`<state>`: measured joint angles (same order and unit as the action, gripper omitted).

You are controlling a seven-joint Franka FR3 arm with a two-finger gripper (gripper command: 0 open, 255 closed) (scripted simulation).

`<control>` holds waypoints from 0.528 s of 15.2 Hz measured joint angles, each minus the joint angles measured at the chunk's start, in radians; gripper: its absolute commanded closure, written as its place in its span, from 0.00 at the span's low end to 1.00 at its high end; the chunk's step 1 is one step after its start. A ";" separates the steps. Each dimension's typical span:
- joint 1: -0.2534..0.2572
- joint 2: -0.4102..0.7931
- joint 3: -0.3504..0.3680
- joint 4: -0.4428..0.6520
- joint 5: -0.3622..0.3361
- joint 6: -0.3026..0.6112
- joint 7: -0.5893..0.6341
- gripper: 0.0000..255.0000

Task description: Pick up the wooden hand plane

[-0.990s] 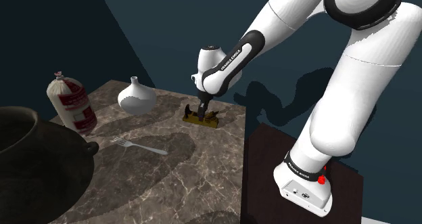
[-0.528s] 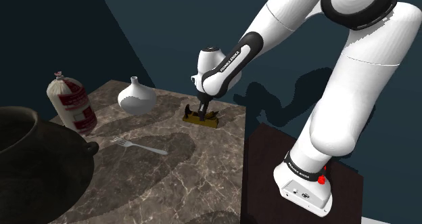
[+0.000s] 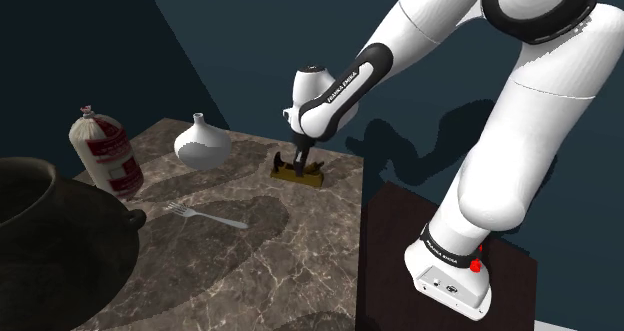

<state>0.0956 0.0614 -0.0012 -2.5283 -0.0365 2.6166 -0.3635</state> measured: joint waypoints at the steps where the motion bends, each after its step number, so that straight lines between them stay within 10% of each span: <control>1: 0.000 -0.009 0.000 0.004 0.001 -0.014 0.000 1.00; 8: 0.000 -0.094 0.000 0.019 0.006 -0.113 -0.008 1.00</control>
<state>0.0951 -0.0328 -0.0015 -2.5096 -0.0308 2.5038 -0.3712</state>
